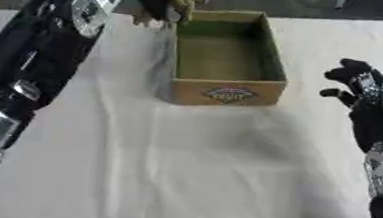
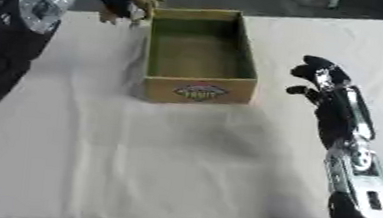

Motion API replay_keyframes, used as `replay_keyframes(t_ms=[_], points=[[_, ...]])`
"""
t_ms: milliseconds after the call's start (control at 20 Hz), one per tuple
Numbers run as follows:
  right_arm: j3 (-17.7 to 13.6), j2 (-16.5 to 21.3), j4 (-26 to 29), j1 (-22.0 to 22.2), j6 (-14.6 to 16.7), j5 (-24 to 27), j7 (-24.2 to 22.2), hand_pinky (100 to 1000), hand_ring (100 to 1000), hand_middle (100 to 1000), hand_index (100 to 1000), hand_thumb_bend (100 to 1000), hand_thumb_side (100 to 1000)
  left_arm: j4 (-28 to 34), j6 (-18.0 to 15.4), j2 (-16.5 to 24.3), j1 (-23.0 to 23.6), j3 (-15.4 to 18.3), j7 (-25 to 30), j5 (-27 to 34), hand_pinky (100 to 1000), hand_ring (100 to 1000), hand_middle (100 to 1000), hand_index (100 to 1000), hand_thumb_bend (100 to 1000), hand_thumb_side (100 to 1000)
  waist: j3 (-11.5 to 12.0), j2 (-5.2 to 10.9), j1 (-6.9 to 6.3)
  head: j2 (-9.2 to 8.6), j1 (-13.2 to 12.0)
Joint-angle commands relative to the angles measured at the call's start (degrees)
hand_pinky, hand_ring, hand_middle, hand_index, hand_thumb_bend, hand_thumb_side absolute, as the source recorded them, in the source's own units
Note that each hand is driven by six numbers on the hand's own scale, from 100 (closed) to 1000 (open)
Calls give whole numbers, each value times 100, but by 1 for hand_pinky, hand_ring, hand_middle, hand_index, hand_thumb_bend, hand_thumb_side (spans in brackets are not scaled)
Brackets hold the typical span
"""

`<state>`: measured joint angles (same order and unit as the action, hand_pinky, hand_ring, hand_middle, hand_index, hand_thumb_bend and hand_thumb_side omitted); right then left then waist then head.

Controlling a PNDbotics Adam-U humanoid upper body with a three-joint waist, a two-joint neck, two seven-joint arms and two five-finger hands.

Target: Pick up objects on the table and place them in the box.

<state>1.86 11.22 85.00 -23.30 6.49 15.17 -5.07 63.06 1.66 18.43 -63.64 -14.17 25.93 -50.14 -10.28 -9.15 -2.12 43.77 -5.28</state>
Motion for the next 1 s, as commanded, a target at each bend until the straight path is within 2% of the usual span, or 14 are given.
replay_keyframes(t_ms=[50,350,700,850,1000], points=[[23,7,64,-135,5,37,-45,570,750,611,745,100,580,43,140,-106,-155,81,-623,-220,196,115,119,299,284,135,-53,61,20,32,-75],[68,-39,69,-213,-5,42,-93,570,751,611,746,100,585,-299,325,-405,-14,114,-1823,-615,185,111,116,299,284,116,-248,-43,15,-86,-185],[164,-126,73,-308,-29,50,-187,570,752,611,746,100,595,-650,219,-547,162,182,-2744,-745,188,109,115,300,266,100,-475,-186,10,-313,-331],[193,-143,72,-345,-34,50,-221,570,752,611,746,100,597,-826,178,-582,218,189,-2951,-834,204,120,126,310,272,102,-548,-233,-2,-368,-422],[209,-142,66,-360,-40,51,-241,570,752,611,746,100,600,-1003,109,-611,252,193,-2872,-989,239,148,153,334,262,110,-594,-264,-17,-393,-508]])
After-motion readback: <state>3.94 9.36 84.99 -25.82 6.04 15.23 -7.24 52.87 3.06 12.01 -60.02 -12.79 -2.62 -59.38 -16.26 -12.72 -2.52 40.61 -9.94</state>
